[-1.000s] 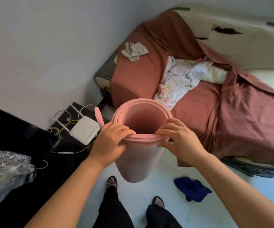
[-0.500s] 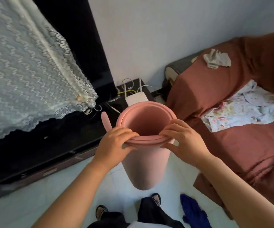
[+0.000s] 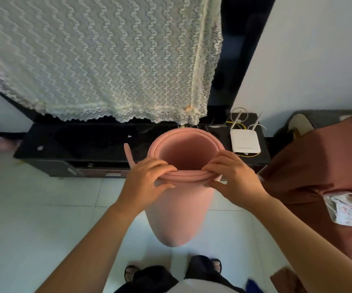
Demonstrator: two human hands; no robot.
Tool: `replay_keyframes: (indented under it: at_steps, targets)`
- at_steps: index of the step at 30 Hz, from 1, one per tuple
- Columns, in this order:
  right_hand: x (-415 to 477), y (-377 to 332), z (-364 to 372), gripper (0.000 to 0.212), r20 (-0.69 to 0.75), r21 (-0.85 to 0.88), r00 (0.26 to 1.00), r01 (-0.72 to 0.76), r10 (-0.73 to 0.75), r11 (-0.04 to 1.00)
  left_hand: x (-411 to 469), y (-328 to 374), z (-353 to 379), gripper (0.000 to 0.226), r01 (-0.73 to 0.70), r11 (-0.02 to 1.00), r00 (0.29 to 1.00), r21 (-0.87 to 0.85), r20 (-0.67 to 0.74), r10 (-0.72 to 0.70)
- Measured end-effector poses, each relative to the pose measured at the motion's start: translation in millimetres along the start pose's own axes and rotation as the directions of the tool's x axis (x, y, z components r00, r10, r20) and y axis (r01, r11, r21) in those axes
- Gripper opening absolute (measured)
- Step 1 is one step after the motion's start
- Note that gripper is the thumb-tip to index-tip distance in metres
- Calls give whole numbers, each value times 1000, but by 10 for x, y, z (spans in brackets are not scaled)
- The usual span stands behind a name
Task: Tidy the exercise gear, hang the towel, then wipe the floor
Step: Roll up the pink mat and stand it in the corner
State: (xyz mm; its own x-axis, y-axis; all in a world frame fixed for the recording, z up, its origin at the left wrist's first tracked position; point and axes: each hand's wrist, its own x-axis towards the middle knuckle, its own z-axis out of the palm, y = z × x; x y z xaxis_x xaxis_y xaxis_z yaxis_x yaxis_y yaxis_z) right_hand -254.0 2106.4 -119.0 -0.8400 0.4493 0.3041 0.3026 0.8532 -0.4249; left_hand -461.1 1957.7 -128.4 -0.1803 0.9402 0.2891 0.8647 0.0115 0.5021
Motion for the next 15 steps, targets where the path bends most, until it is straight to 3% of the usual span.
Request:
replay_keyframes:
  at_steps: [7, 15]
  targets:
    - [758, -1166, 796, 41, 70, 11, 976, 208, -208, 978, -1028, -846, -856, 42, 263, 964, 961, -40, -80, -265]
    - [1394, -2307, 1741, 41, 205, 115, 895, 380, -396, 918, -2134, -1568, -1650, 40, 470, 882, 867, 32, -202, -454]
